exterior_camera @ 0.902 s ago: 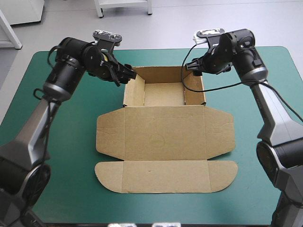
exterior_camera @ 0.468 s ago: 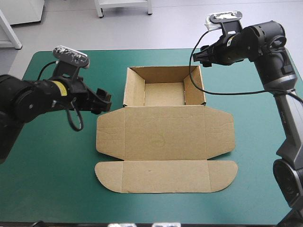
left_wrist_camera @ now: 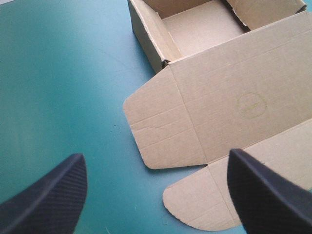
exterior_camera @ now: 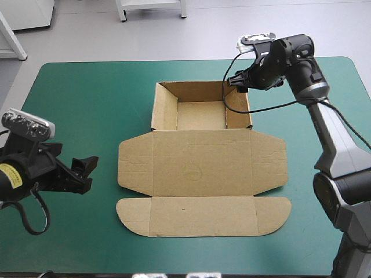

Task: Fold the box

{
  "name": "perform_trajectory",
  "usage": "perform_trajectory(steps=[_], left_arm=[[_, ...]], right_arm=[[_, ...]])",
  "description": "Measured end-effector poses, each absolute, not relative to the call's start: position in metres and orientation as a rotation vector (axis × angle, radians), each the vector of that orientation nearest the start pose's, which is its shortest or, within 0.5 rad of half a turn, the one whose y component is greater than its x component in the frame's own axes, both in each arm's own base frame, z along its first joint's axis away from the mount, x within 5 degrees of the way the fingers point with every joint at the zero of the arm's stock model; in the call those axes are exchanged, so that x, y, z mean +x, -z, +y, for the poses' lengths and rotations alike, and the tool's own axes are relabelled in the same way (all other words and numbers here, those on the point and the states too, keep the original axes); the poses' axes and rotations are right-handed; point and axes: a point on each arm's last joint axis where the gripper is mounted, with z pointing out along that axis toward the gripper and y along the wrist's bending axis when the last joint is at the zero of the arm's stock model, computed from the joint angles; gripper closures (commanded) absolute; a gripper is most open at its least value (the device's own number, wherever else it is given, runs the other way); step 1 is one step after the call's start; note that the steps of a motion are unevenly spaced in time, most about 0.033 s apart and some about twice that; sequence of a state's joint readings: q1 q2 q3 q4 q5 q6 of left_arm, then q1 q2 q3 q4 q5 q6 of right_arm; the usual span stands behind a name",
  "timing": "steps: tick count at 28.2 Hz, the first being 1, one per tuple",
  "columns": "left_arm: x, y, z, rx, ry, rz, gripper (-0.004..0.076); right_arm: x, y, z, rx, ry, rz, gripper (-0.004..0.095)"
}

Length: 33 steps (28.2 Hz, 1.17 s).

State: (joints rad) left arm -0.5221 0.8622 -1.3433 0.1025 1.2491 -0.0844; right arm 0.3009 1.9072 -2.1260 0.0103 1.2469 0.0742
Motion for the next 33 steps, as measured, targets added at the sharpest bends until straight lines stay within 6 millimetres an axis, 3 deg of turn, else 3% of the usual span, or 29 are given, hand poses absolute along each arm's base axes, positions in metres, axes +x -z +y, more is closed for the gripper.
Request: perform_trajectory(steps=[4, 13, 19, 23, 24, 30, 33], left_arm=[[0.095, -0.456, -0.044, 0.459, 0.203, 2.195, 0.016], [0.091, -0.446, -0.041, 0.454, 0.2, 2.212, 0.016], [0.09, -0.447, -0.041, 0.45, 0.202, 2.209, 0.016], [0.09, -0.447, -0.041, 0.45, 0.202, 2.209, 0.016], [0.09, -0.447, -0.041, 0.45, 0.202, 2.209, 0.016], [0.09, -0.447, -0.041, 0.449, 0.203, 2.209, 0.016], [0.09, -0.447, -0.041, 0.449, 0.203, 2.209, 0.016]], right_arm=[[0.415, -0.369, 0.13, -0.291, -0.155, 2.576, 0.025], [0.438, -0.321, 0.136, -0.294, -0.126, 2.682, 0.0293], [0.448, -0.295, 0.138, -0.302, -0.093, 2.733, 0.0558], [0.453, -0.284, 0.134, -0.305, -0.085, 2.754, 0.0884], [0.454, -0.284, 0.132, -0.31, -0.083, 2.754, 0.0922], [0.461, -0.284, 0.109, -0.268, -0.082, 2.749, 0.0925], [0.465, -0.288, 0.081, -0.238, -0.046, 2.746, 0.0925]])
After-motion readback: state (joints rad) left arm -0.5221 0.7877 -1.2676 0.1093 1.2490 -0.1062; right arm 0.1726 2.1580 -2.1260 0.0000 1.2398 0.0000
